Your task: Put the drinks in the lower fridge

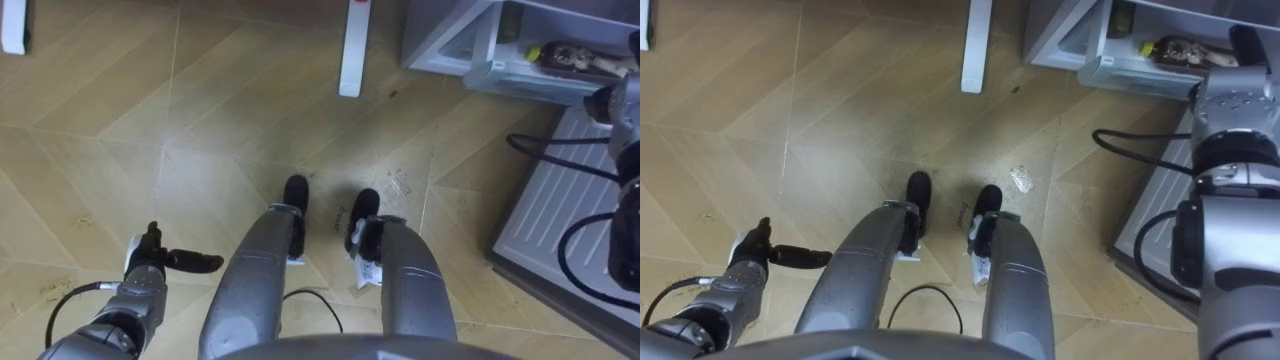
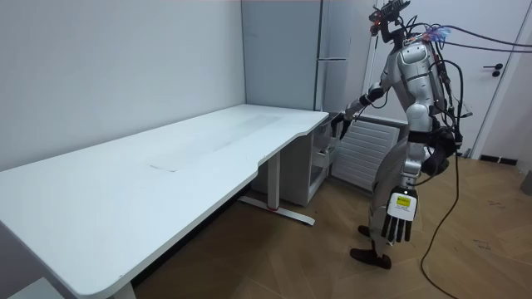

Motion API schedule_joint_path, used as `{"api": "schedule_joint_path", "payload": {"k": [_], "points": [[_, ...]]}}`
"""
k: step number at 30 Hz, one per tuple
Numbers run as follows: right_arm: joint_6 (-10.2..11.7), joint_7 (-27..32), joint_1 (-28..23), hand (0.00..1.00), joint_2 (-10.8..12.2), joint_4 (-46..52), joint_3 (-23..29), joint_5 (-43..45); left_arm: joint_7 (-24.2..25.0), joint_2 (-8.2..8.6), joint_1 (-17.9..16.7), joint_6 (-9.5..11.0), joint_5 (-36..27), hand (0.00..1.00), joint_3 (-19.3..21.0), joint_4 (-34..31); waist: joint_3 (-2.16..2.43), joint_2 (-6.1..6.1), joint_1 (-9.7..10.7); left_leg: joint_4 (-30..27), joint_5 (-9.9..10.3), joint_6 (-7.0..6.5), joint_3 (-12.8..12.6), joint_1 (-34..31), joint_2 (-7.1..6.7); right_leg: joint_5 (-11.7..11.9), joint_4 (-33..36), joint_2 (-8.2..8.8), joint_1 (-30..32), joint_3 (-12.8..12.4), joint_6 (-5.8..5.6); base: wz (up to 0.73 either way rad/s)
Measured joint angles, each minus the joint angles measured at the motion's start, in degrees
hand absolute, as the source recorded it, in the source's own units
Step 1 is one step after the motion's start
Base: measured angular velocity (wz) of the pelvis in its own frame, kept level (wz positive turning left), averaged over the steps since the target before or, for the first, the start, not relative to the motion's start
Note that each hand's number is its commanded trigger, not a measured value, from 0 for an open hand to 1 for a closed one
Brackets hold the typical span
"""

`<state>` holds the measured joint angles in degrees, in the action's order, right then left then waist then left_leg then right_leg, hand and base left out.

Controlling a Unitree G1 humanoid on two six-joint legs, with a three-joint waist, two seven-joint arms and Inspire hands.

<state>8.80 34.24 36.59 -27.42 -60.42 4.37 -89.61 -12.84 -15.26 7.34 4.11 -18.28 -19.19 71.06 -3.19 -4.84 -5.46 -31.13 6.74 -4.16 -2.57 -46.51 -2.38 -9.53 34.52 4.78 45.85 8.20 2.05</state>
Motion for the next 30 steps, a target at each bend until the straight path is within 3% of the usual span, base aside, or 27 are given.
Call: {"api": "schedule_joint_path", "payload": {"k": [3, 4, 15, 30], "points": [[0.01, -2.16, -3.18, 0.0, 0.01, -0.06, -0.93, -0.06, 0.19, -0.05, -1.16, -0.69, -0.08, 0.0, -0.21, 0.01, 0.67, 0.02, -0.21, 1.05, -0.02, 0.02, 0.27, 1.57, 0.18, 0.41, -1.8, -0.19, -2.11, 0.62, -0.06, -0.01], [0.0, -2.71, -3.84, 0.0, 0.01, -0.05, -0.92, -0.06, 0.45, -0.05, -1.33, -1.22, -0.14, 0.0, -0.24, 0.01, 0.69, 0.01, -0.19, 1.54, -0.05, -0.01, 0.31, 2.04, 0.22, 0.7, -2.46, -0.25, -2.62, 0.71, -0.09, -0.05], [-0.16, -8.87, -8.22, 0.0, 0.41, -1.57, -1.46, -0.09, 2.69, -0.11, -1.4, -2.28, -1.3, 0.0, -0.25, -0.03, 0.64, 0.0, -0.56, 2.4, -0.66, 0.06, 1.38, 2.34, 0.23, 1.32, -4.2, -0.72, -3.64, 1.23, -0.23, 0.03], [-0.12, -9.42, -9.13, 0.0, 1.71, -3.89, -1.48, -0.08, 3.54, 0.52, -1.37, -1.94, -2.35, 0.0, -0.18, -0.02, 0.16, 0.69, -1.43, 3.08, -0.38, 0.25, 1.7, 1.81, -0.14, 0.56, -4.23, -0.57, -2.87, 1.26, -0.23, 0.0]]}}
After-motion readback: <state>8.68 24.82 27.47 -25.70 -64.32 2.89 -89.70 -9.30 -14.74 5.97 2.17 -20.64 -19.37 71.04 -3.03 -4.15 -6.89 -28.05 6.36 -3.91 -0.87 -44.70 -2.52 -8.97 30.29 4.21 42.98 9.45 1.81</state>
